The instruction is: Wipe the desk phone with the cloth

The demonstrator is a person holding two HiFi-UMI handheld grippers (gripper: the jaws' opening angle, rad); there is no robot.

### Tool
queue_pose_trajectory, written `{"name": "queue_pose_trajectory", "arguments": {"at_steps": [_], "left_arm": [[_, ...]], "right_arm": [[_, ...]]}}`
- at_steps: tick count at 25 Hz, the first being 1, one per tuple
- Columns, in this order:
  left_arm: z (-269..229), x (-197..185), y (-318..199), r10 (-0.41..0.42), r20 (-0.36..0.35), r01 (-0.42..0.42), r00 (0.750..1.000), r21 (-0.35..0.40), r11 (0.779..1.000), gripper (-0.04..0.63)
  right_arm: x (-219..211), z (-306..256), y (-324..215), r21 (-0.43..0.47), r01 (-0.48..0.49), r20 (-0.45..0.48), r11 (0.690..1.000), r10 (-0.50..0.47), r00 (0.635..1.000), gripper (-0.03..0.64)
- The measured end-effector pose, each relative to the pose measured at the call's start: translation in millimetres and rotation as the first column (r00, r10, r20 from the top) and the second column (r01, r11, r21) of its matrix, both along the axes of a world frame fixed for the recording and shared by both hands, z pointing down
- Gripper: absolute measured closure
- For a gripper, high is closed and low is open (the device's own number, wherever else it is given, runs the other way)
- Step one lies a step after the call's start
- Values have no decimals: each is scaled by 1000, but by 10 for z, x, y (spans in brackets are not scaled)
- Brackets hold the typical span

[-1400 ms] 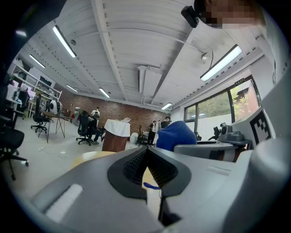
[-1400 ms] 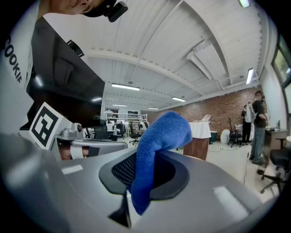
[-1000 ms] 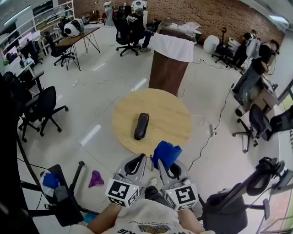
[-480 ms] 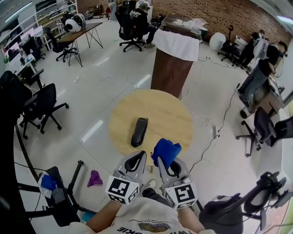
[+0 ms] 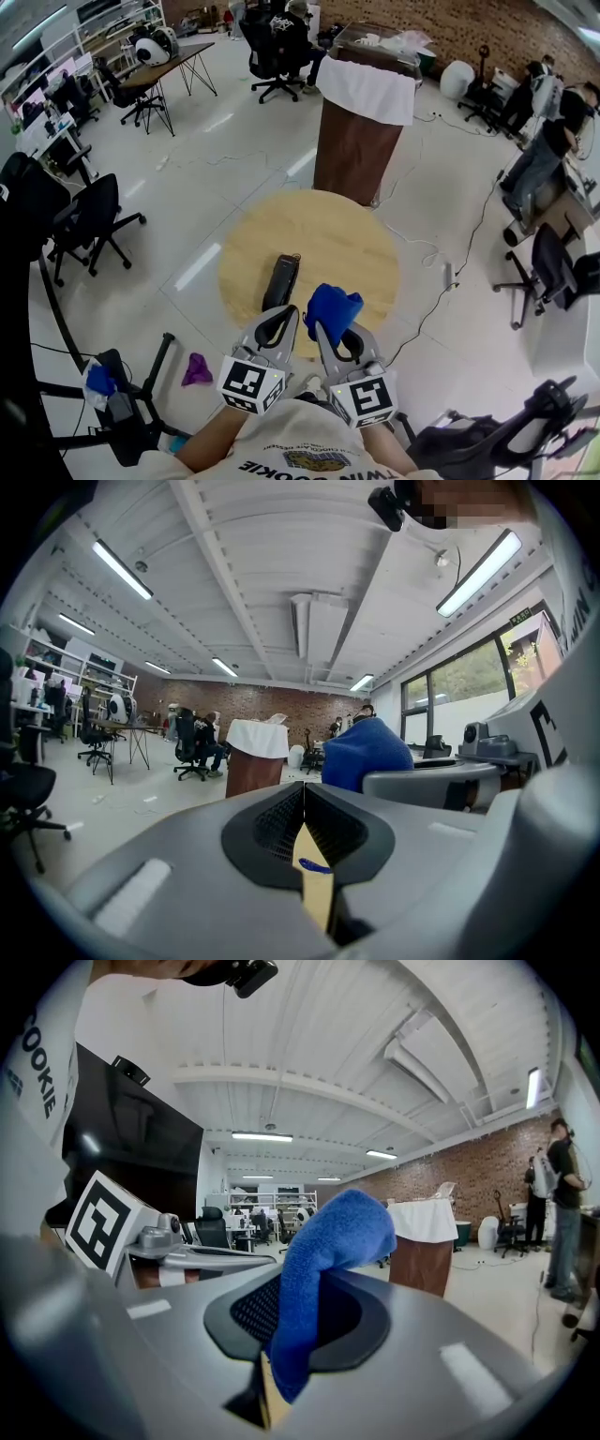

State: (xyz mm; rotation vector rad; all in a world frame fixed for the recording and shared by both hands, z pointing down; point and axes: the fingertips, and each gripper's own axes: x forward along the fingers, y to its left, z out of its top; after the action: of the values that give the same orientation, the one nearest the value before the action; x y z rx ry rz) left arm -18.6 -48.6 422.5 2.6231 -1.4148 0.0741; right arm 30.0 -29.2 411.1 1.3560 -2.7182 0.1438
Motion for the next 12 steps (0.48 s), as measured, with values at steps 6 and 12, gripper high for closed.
{"name": "queue_pose_trajectory", "arguments": {"at_steps": [6, 12], "left_arm": [[-49, 95, -188, -36, 19, 35, 999, 9, 999, 595], [-48, 109, -256, -66, 34, 65, 997, 7, 998, 595]], "right_arm": [[123, -40, -174, 8, 23, -3, 1000, -23, 1000, 558], [169, -21, -262, 5, 35, -12, 999, -35, 999, 558]]}}
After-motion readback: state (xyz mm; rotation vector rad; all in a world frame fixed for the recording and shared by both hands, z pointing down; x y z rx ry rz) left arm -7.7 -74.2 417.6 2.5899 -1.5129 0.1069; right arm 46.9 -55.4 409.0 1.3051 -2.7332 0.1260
